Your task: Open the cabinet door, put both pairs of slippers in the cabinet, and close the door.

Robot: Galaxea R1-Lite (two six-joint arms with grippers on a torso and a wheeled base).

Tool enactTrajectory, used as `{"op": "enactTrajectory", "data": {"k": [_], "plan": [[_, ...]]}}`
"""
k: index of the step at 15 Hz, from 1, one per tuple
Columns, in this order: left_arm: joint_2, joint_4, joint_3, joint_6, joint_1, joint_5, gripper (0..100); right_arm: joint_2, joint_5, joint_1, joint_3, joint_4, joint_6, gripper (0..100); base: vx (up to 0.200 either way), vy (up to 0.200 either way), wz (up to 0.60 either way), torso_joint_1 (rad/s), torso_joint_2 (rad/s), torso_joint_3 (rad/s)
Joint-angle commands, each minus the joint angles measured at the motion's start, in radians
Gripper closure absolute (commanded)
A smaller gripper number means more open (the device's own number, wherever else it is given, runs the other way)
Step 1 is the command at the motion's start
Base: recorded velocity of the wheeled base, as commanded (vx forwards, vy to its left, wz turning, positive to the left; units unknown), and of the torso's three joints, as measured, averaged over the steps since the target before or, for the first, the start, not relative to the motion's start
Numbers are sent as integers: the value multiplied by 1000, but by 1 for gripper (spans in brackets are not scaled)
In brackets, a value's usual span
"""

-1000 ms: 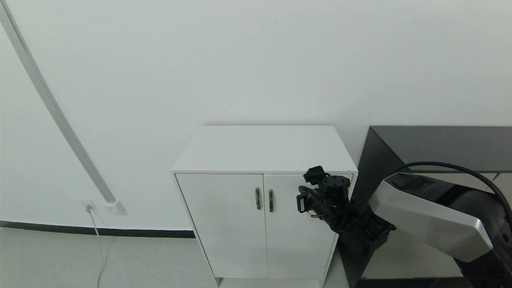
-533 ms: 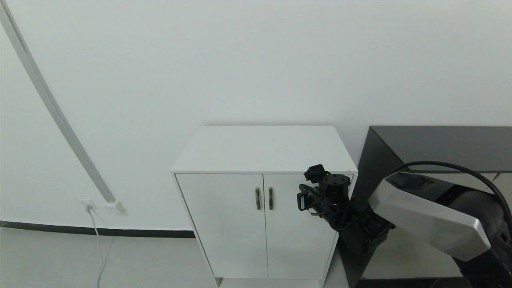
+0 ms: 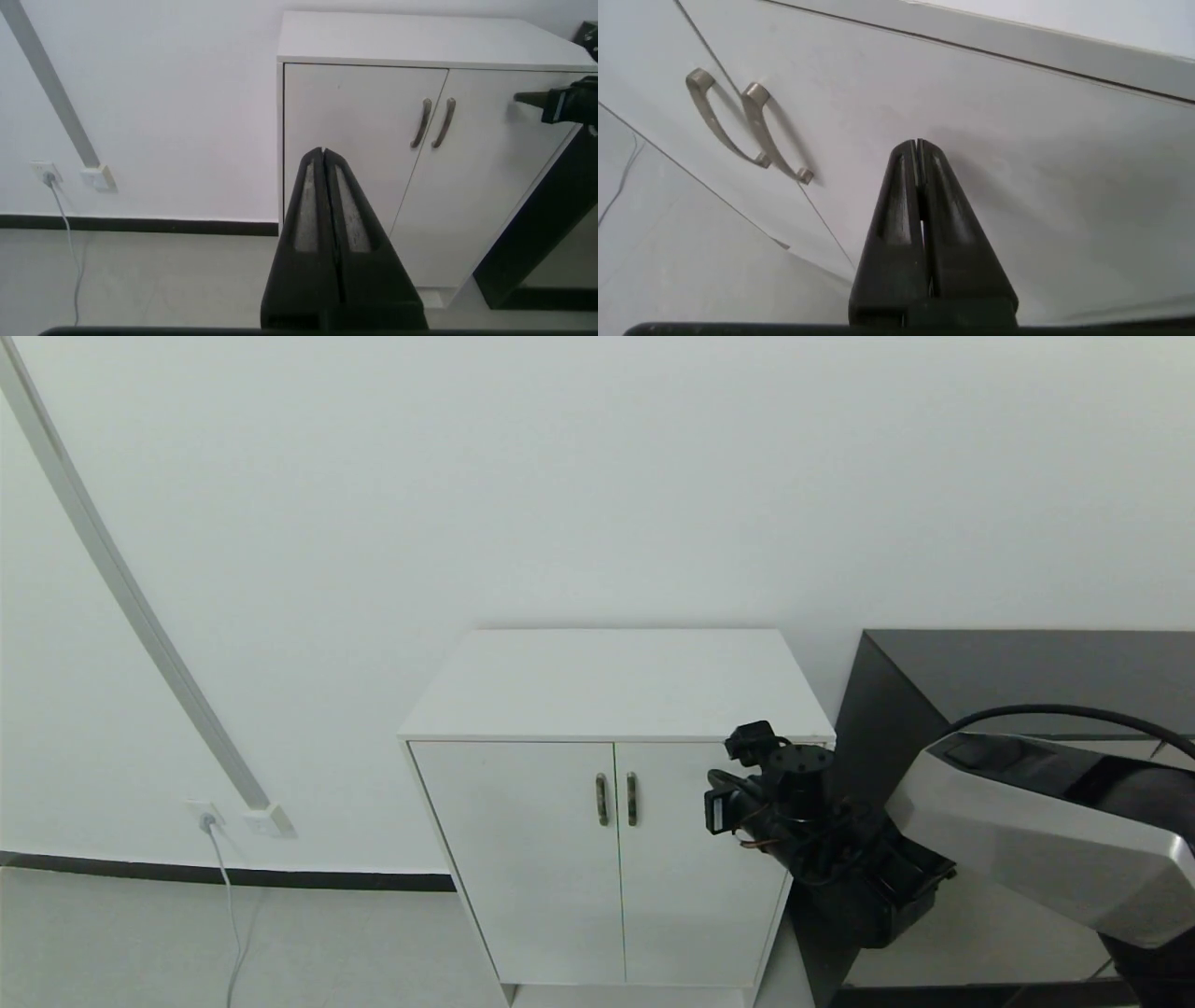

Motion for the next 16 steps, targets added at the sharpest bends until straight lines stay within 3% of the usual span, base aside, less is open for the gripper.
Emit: {"op": "enactTrajectory", "data": {"k": [1,8,16], "plan": [[1,0,-1,0,0,1,100,-101,-5,-6,96,-26,2,100,0,0,0,0,0,0],[1,0,-1,0,0,1,100,-323,-10,-107,435,-158,6,100,0,0,0,0,0,0],[1,0,0,0,0,-1,100,-561,-11,-313,717,-187,3,100,0,0,0,0,0,0]]}}
